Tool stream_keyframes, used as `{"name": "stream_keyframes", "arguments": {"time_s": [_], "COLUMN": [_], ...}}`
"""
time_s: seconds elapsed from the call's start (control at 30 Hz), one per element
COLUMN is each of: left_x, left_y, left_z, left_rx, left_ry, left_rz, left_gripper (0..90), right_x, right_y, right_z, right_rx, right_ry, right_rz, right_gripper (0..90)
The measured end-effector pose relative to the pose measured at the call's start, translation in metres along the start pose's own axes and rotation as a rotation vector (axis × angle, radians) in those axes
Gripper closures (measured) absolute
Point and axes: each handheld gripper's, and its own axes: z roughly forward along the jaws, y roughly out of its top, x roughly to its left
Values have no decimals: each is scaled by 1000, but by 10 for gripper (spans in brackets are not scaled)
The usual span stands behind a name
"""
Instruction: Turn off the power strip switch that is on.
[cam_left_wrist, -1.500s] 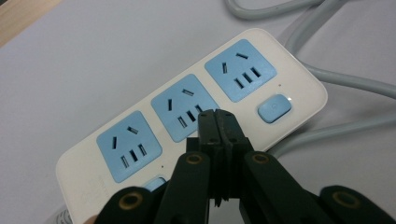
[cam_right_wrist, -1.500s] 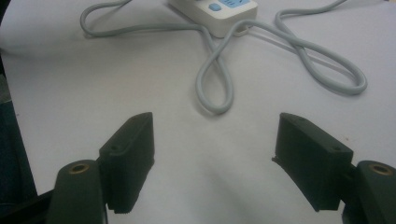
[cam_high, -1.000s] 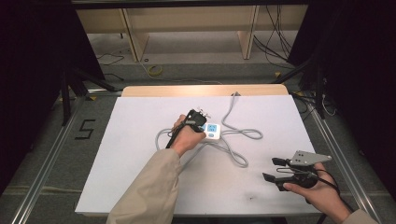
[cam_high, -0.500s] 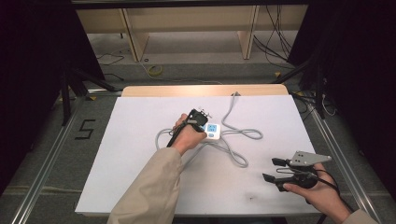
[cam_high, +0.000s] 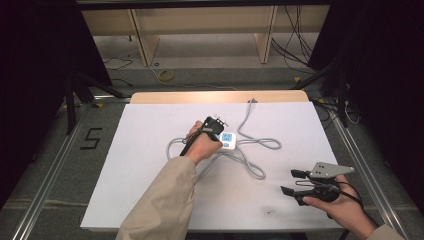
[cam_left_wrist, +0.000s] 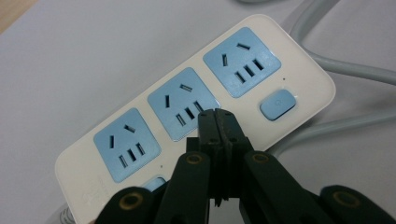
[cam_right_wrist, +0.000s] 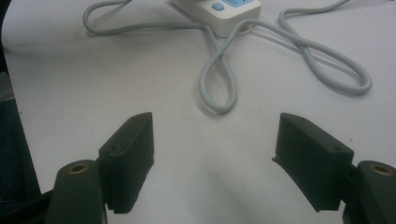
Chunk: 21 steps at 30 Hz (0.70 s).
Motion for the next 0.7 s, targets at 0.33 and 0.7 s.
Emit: {"name": "stream_keyframes", "arguments": {"time_s": [0.33,0.7], "left_x": [0,1], "left_y": [2,7], "left_z": [0,1], "left_rx": [22,52], "left_ry": [1,-7], "left_rz": [13,13], "left_gripper": [900,900], "right_x": [0,0], "right_y": [0,0], "right_z": [0,0], "right_rx": [-1,1], "right_ry": [1,3], "right_rz": [0,-2], "right_gripper": [286,285]}}
